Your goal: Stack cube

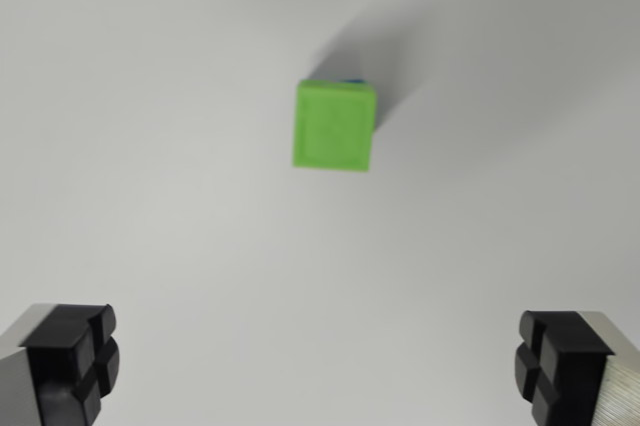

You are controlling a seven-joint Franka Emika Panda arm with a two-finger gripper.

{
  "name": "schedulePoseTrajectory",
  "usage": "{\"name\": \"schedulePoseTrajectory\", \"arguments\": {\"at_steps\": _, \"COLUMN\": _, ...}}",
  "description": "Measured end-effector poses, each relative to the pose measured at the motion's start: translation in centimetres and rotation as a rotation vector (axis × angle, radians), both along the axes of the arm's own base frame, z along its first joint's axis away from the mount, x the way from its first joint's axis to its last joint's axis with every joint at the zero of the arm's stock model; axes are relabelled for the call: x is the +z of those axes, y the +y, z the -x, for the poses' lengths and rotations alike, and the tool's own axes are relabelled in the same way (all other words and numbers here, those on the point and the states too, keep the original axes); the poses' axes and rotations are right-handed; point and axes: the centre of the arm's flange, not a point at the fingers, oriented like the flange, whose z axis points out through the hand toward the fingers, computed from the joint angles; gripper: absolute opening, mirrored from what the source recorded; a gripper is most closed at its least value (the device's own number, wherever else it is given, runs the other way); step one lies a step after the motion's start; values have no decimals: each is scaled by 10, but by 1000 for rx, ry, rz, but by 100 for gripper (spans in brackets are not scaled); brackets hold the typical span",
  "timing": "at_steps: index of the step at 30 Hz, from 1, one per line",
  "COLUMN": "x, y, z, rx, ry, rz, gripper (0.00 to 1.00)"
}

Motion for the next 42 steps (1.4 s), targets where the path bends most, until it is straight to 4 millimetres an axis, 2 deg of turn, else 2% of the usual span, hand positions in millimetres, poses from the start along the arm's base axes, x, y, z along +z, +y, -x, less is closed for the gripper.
{"name": "schedulePoseTrajectory", "arguments": {"at_steps": 11, "x": 14, "y": 0, "z": 0, "rx": 0, "ry": 0, "rz": 0, "gripper": 100}}
{"name": "schedulePoseTrajectory", "arguments": {"at_steps": 42, "x": 14, "y": 0, "z": 0, "rx": 0, "ry": 1, "rz": 0, "gripper": 100}}
